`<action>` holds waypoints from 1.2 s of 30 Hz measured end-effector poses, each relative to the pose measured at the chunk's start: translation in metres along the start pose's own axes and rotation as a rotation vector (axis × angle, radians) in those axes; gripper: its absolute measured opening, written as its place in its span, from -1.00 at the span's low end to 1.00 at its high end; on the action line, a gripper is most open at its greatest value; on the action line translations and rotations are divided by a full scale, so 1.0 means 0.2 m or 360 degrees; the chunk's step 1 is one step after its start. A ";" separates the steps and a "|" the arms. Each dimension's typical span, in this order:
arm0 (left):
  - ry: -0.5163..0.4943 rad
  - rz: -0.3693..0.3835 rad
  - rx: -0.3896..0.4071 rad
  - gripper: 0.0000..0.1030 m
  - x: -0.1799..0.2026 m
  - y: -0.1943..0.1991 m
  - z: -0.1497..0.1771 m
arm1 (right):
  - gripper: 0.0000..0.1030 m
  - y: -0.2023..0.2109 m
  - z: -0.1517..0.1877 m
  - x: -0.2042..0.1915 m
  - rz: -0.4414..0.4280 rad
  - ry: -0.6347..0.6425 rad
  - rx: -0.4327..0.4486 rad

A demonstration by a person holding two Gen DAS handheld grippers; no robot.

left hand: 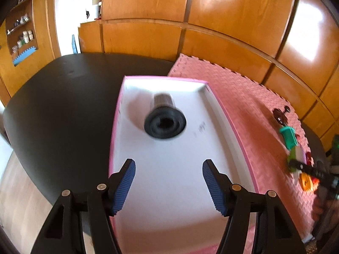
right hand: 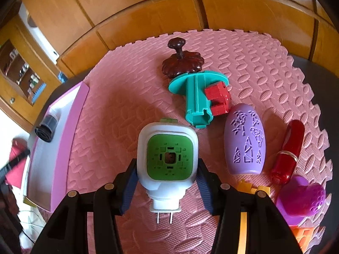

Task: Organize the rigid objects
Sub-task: 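Carry the white freshener into the tray and open the right tool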

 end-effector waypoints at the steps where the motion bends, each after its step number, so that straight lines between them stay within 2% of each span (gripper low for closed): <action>1: -0.0005 0.0000 -0.0004 0.29 0.02 0.00 0.02 | 0.03 0.00 0.00 0.00 -0.0001 -0.0007 0.0001; 6: -0.0053 -0.0009 -0.0011 0.29 0.08 0.02 0.10 | 0.03 -0.01 0.00 -0.01 0.0033 -0.0001 0.0019; 14: -0.0079 -0.0024 0.0022 0.29 0.10 0.07 0.13 | 0.02 -0.02 0.01 -0.04 0.0087 0.0046 0.0015; 27: -0.0014 -0.0047 0.0063 0.29 -0.02 0.11 0.13 | 0.01 -0.02 0.08 -0.12 0.0265 0.0185 -0.0014; 31: 0.0034 -0.0055 0.0071 0.29 -0.08 0.12 0.13 | 0.00 0.01 0.12 -0.19 0.0223 0.0177 -0.0022; 36: 0.0093 -0.0069 0.0078 0.29 -0.17 0.13 0.14 | 0.00 0.05 0.11 -0.42 0.0085 0.0257 0.0018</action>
Point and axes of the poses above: each gripper's, at about its wrist camera, not at the fingertips, and y roughly against the way its jaws point, x to its right, z to its underside, the point moved 3 cm from there along -y, roughly the way its jaws point, and after that the axes turned 7 degrees about -x, right-handed, at the moved point
